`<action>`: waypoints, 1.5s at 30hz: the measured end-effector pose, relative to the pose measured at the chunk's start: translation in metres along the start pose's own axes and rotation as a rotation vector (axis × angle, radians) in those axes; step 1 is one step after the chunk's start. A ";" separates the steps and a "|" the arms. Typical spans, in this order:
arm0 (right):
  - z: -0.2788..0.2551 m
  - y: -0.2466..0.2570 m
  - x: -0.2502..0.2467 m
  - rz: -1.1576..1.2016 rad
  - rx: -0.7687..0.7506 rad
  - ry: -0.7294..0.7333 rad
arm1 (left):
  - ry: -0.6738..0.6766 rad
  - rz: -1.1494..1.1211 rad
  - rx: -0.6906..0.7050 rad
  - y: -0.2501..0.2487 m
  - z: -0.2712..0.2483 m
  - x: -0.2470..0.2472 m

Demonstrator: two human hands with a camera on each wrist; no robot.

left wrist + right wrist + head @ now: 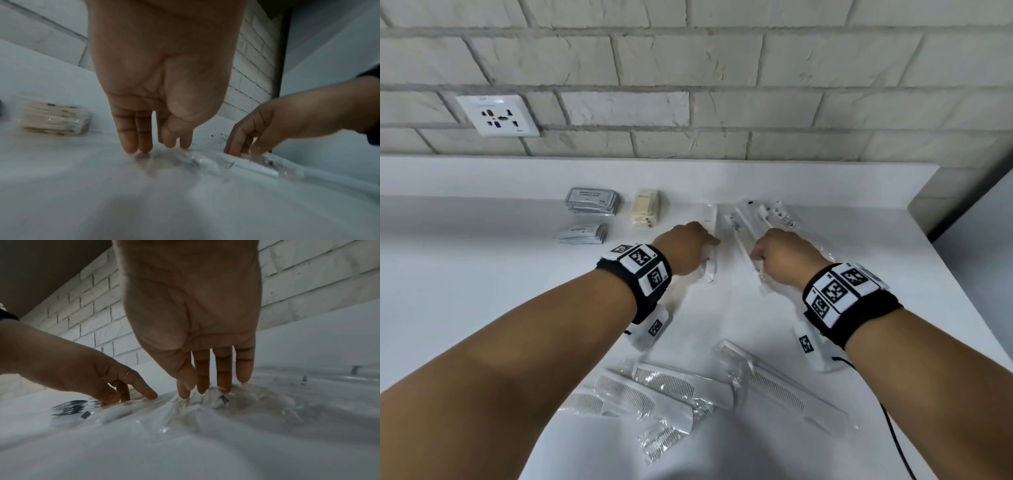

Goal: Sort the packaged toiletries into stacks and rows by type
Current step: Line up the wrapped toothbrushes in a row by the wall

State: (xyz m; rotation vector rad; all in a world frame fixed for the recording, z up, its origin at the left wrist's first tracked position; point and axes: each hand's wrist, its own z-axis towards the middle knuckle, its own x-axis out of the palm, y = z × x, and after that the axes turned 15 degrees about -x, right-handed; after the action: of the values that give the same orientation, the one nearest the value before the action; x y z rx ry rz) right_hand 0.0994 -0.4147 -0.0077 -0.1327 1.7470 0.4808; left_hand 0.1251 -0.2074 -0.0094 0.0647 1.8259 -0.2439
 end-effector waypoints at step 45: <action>0.026 0.047 0.004 0.920 0.580 -0.067 | -0.095 -0.057 -0.242 0.025 -0.032 0.014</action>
State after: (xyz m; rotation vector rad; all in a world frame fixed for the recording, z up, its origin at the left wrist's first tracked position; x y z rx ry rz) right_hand 0.1060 -0.3616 -0.0039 1.1222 1.7405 0.5870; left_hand 0.0949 -0.1778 -0.0183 -0.1655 1.7513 -0.0635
